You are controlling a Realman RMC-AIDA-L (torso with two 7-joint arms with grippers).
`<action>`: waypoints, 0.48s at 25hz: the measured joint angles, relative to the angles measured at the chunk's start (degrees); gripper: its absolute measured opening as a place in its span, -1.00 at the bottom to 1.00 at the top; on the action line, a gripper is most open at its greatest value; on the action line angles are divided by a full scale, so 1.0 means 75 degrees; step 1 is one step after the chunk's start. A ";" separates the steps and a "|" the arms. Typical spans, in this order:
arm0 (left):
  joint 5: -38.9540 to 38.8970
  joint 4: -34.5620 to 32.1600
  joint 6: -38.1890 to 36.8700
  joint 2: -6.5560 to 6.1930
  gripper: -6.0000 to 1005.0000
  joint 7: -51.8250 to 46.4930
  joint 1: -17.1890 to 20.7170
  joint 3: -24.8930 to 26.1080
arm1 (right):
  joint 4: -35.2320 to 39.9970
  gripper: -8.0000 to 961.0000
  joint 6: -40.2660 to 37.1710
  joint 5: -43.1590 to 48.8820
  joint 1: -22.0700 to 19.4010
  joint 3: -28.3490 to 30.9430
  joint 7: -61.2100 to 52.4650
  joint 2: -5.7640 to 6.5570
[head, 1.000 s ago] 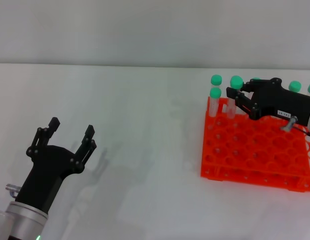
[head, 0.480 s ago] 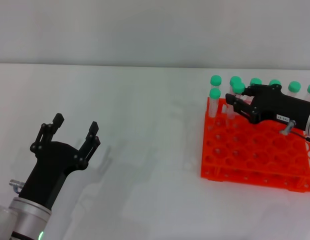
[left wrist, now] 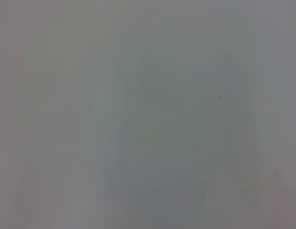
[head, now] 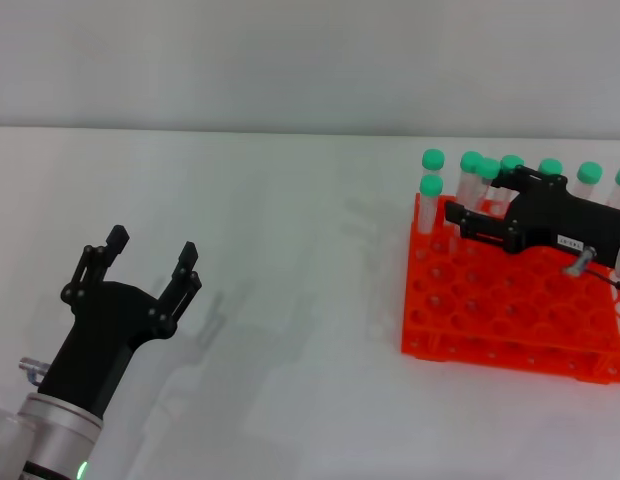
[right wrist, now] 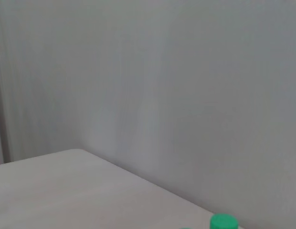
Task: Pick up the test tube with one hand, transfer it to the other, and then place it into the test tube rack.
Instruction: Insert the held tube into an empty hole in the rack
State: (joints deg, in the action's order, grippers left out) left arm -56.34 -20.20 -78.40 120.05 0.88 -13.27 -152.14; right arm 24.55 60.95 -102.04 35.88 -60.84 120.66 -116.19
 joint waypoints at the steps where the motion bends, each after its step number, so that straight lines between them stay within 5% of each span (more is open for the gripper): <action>1: 0.0000 0.0008 0.0000 0.0001 0.61 0.0000 0.0000 0.0000 | 0.0008 0.39 0.0009 -0.0003 -0.0013 0.0000 -0.0001 0.0000; 12: 0.0002 0.0023 0.0000 0.0000 0.61 0.0000 0.0000 -0.0009 | 0.0269 0.62 0.0258 -0.0005 -0.0309 -0.0289 0.0043 0.0024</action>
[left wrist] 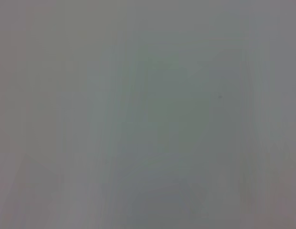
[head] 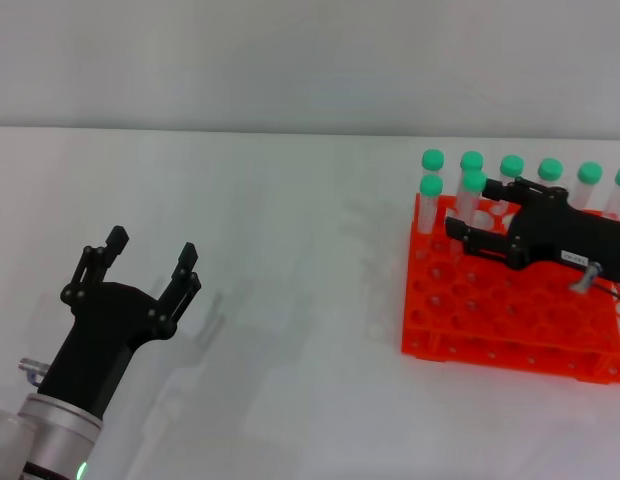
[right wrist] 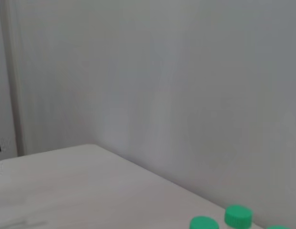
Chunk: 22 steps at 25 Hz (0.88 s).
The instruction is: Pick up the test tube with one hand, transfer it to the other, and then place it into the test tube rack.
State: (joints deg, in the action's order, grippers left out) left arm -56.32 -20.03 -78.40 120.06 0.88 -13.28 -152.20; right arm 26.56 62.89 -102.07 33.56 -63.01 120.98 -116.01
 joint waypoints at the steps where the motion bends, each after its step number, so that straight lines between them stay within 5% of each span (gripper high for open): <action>1: 0.0001 0.0000 0.0000 0.0000 0.61 0.0000 0.0001 -0.0001 | 0.0058 0.62 0.0038 -0.0001 -0.0053 0.0000 -0.0005 0.0001; 13: 0.0012 0.0009 0.0000 -0.0008 0.61 0.0000 0.0000 0.0001 | 0.0850 0.62 0.0972 -0.0522 -0.1403 0.0223 0.0062 0.0097; 17: -0.0028 0.0027 -0.0106 -0.0010 0.61 0.0000 0.0005 0.0015 | 0.0565 0.62 0.1389 -0.1222 -0.2043 0.1278 0.1065 0.0091; 22: -0.0008 0.0034 -0.0191 -0.0012 0.61 0.0000 -0.0080 0.0021 | -0.1018 0.62 0.1443 -0.2635 -0.2350 0.2734 0.3238 0.0103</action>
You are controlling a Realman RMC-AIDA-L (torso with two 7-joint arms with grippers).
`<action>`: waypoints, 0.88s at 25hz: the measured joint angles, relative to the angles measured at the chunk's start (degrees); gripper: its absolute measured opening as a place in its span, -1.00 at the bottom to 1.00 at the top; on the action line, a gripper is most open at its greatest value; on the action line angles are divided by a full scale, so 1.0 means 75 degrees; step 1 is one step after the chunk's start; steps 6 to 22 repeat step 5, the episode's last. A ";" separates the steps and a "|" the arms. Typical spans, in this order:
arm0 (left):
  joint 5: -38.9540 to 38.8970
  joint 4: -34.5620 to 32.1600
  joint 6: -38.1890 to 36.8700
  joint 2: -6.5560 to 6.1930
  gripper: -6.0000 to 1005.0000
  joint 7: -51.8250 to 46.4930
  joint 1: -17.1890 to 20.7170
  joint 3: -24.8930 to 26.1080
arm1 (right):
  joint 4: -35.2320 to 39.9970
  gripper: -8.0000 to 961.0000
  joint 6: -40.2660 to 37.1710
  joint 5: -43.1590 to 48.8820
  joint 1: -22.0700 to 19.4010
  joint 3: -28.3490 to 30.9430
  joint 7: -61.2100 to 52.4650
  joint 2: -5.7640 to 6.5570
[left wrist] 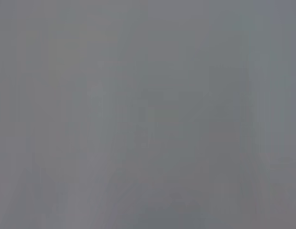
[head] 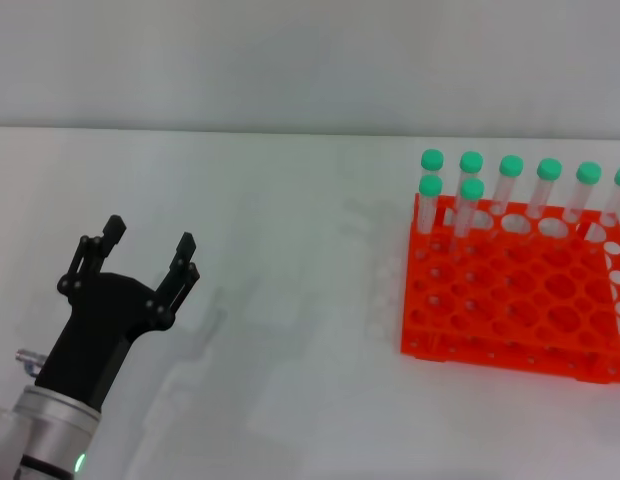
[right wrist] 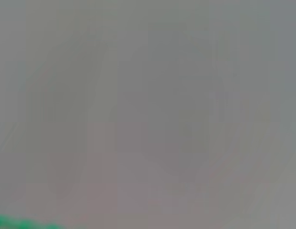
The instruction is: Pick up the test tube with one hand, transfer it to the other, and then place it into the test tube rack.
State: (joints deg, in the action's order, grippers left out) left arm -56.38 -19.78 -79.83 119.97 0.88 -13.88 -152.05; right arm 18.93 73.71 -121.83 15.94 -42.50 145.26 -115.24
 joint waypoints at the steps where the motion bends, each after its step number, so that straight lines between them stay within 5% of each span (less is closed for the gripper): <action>1: 0.0000 0.0000 -0.0004 -0.0001 0.61 0.0000 -0.0026 0.0004 | -0.0425 0.62 -0.0084 -0.0200 -0.0015 0.0487 0.0599 0.0003; 5: -0.0029 0.0001 -0.0024 -0.0012 0.61 0.0000 -0.0129 0.0025 | -0.1016 0.62 -0.0221 -0.0287 -0.0017 0.1411 0.1249 0.0003; 22: -0.0029 0.0001 -0.0024 -0.0012 0.61 0.0000 -0.0129 0.0025 | -0.1016 0.62 -0.0221 -0.0287 -0.0017 0.1411 0.1249 0.0003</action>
